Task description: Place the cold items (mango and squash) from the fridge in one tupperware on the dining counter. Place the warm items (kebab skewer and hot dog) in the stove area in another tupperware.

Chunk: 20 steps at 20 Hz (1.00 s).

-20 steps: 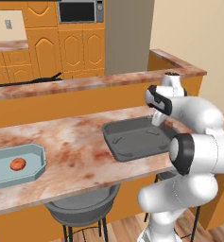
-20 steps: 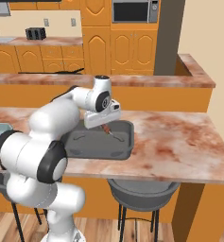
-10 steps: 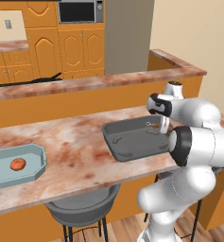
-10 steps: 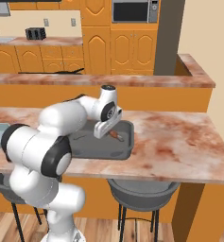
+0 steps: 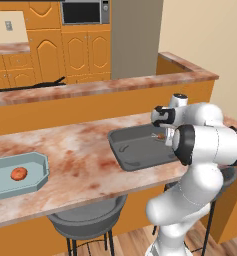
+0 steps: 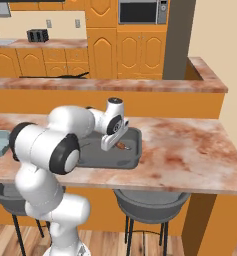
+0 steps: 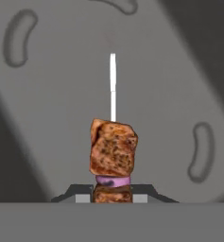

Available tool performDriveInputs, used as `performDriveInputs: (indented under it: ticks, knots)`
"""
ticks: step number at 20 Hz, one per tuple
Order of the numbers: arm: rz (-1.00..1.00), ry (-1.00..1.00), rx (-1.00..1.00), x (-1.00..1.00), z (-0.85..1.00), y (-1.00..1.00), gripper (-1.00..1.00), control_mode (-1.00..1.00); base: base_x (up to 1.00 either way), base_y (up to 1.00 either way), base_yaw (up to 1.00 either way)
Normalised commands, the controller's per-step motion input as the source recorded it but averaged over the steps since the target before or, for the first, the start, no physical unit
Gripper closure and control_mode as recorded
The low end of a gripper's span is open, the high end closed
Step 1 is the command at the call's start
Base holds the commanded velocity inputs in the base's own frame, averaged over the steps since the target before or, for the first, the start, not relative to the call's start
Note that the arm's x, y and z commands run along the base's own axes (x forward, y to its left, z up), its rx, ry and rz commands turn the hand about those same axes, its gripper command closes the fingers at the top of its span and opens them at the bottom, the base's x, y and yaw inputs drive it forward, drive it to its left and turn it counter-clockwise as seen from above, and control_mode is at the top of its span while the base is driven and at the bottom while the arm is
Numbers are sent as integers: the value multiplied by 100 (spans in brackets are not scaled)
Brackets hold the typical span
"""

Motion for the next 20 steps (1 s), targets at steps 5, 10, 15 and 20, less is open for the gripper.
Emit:
performDriveInputs:
  ticks: [5,10,15,20]
  knots:
    - [0,0,0,25,-21,0,100,-100,0,0,0]
    - [2,5,0,47,-35,0,100,-100,0,0,0]
    - [-2,10,0,24,-27,0,100,-100,0,0,0]
    - [0,0,0,16,-12,0,-100,-100,0,0,0]
